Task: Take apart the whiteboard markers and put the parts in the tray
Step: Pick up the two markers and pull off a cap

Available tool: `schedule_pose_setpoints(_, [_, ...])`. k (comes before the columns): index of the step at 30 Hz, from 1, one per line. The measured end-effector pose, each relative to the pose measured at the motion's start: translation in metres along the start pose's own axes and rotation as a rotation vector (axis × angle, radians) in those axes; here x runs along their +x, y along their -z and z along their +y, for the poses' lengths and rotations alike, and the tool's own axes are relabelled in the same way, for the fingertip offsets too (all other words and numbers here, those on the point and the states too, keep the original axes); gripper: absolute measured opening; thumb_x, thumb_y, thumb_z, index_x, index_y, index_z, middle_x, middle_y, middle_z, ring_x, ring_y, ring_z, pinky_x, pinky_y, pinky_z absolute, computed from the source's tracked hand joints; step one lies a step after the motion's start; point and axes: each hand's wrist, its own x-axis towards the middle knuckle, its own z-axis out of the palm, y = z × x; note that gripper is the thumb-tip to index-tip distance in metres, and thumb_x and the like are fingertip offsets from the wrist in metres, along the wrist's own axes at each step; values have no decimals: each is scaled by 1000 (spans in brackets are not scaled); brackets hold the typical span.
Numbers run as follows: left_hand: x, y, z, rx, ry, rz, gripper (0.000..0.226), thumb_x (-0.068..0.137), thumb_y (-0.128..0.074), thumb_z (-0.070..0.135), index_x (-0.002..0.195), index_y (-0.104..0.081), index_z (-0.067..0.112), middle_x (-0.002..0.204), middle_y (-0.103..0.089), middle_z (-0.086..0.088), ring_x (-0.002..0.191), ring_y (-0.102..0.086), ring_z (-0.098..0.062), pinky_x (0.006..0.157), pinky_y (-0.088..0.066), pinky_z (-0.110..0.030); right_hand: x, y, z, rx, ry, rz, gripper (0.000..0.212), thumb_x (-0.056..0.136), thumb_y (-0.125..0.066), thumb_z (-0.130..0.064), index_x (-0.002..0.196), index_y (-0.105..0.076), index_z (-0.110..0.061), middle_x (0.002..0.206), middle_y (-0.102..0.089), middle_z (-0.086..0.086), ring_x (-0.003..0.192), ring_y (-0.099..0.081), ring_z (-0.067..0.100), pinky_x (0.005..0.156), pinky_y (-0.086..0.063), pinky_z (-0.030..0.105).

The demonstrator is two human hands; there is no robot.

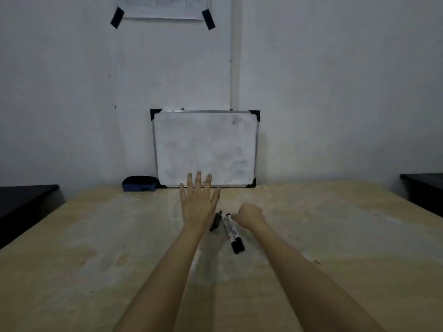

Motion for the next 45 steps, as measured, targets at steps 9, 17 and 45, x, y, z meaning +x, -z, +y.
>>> schedule_pose_setpoints(9, [-18,-8,-1,-26,-39,-97,62,95,-16,47,107,-69,17,111,-72,-10,105,-66,-31,81,-55,-49,-11,-19,6,174,-152,-108,47,88,-59,-20,51,-32,-10,55,-36,4,47,-35,13,40,-26,24])
schedule_pose_setpoints(17, [-19,-19,2,-38,-53,-155,48,80,-36,43,89,-72,13,92,-75,-8,86,-71,-26,74,-57,-40,-6,-15,2,143,-180,-117,47,92,-54,-22,52,-32,-8,56,-35,6,66,-47,25,52,-37,30])
schedule_pose_setpoints(45, [-64,-30,23,-786,16,-189,24,97,-37,26,94,-54,9,95,-61,-10,79,-55,-15,64,-40,-25,-22,-16,46,135,272,242,53,91,-44,-34,42,-30,-19,39,-28,-4,38,-29,12,79,-29,32])
